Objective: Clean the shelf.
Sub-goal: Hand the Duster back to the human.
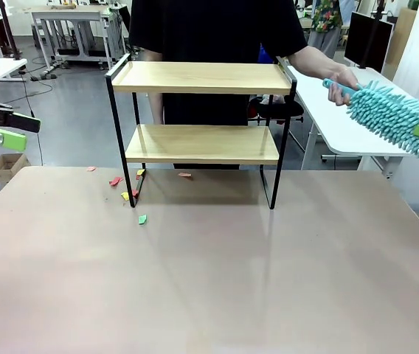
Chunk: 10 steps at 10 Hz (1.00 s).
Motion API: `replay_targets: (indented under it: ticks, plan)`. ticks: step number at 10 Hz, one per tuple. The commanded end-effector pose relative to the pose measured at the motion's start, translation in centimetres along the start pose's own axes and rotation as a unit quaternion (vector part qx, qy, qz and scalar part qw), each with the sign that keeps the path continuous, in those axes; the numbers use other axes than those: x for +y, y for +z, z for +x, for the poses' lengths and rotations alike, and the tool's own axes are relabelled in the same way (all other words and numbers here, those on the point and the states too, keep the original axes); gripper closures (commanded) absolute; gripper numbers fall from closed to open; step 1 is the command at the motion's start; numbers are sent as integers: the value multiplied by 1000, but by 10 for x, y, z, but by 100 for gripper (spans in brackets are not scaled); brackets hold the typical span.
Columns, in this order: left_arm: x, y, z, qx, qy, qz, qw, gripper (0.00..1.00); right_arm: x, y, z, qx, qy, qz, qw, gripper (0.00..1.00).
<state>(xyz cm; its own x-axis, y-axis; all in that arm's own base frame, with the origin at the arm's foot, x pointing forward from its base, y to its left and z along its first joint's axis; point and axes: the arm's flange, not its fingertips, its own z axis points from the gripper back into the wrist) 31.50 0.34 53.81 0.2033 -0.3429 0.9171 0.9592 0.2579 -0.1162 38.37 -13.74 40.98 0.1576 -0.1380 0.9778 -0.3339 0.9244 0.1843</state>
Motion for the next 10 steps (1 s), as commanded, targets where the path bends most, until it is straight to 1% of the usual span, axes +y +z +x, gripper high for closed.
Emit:
replay_targets:
  ticks: [1,2,3,4,6,7,8,9,10]
  plan:
    - [0,1,2,-14,-8,-2,1000,0,-1,0,2,-5,-30,14,999,0]
    - [0,1,2,-14,-8,-2,1000,0,-3,1,8,-5,-72,32,997,0]
    - [0,1,2,-14,-8,-2,1000,0,-4,7,19,-14,-93,47,994,0]
    - [0,1,2,-14,-8,-2,1000,0,-4,17,38,-34,-114,59,991,0]
    - [0,1,2,-14,-8,-2,1000,0,-11,51,95,-103,-161,77,979,0]
    - [0,1,2,-14,-8,-2,1000,0,-19,71,123,-144,-190,80,968,0]
    - [0,1,2,-14,-8,-2,1000,0,-30,93,145,-183,-230,93,951,0]
    - [0,1,2,-14,-8,-2,1000,0,-42,112,161,-217,-259,100,936,0]
    - [0,1,2,-14,-8,-2,1000,0,-51,125,169,-234,-273,100,928,0]
